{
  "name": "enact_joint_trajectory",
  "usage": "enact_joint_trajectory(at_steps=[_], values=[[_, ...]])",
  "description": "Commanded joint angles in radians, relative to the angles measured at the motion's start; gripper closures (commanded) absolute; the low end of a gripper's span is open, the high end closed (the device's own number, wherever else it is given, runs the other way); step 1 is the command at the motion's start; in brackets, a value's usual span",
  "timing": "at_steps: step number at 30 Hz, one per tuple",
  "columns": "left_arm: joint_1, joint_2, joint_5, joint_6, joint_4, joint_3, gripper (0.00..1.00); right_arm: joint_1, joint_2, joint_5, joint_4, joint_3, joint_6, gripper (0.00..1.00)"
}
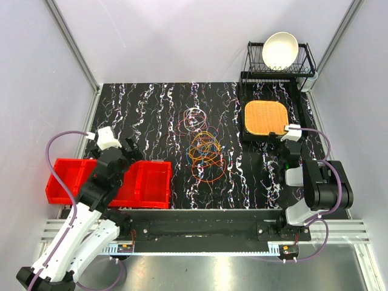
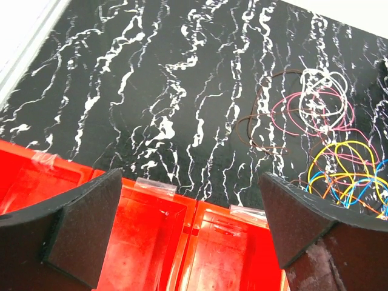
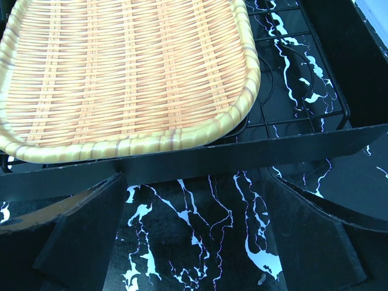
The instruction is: Untangle the cables
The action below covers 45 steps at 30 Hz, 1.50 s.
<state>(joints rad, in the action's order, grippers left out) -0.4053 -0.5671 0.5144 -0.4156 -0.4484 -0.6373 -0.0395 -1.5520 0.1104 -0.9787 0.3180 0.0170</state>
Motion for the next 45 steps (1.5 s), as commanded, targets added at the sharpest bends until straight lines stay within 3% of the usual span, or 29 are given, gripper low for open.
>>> enact_joint_trajectory(at_steps=[1, 13, 19, 26, 28, 29, 30, 31, 34, 37, 39, 41, 45], values=[[-0.046, -0.025, 0.113, -0.042, -0.038, -0.067, 0.01, 0.000, 0.000, -0.005, -0.084, 0.049, 0.020, 0.00], [-0.089, 0.105, -0.373, 0.095, 0.024, -0.022, 0.01, 0.000, 0.000, -0.014, -0.069, 0.056, 0.012, 0.00], [-0.089, 0.056, -0.257, 0.049, -0.219, -0.143, 0.01, 0.000, 0.000, -0.012, -0.068, 0.056, 0.014, 0.00], [-0.089, 0.114, -0.198, 0.057, -0.243, -0.110, 0.01, 0.000, 0.059, -0.020, -0.103, 0.027, 0.009, 0.00], [-0.089, 0.127, -0.170, 0.060, -0.237, -0.105, 0.01, 0.000, 0.163, 0.035, 0.068, 0.047, 0.021, 0.00], [-0.089, 0.134, -0.156, 0.060, -0.239, -0.101, 0.01, 0.000, 0.297, 0.073, 0.175, 0.073, 0.068, 0.00], [-0.089, 0.138, -0.149, 0.063, -0.239, -0.099, 0.01, 0.000, 0.361, 0.109, 0.422, 0.149, 0.101, 0.00], [-0.089, 0.141, -0.139, 0.066, -0.240, -0.101, 0.01, 0.000, 0.421, 0.141, 0.546, 0.195, 0.135, 0.00], [-0.087, 0.147, -0.140, 0.069, -0.240, -0.099, 0.01, 0.000, 0.587, 0.099, 0.904, 0.363, 0.428, 0.00], [-0.087, 0.144, -0.139, 0.069, -0.240, -0.101, 0.01, 0.000, 0.682, -0.193, 0.969, 0.392, 0.551, 0.00], [-0.087, 0.139, -0.129, 0.064, -0.246, -0.099, 0.01, 0.000, 0.705, -0.234, 0.948, 0.365, 0.662, 0.00], [-0.087, 0.142, -0.126, 0.060, -0.250, -0.099, 0.01, 0.000, 0.628, -0.398, 0.934, 0.380, 0.678, 0.00], [-0.087, 0.151, -0.134, 0.052, -0.254, -0.101, 0.01, 0.003, 0.440, -0.529, 1.078, 0.496, 0.666, 0.00]])
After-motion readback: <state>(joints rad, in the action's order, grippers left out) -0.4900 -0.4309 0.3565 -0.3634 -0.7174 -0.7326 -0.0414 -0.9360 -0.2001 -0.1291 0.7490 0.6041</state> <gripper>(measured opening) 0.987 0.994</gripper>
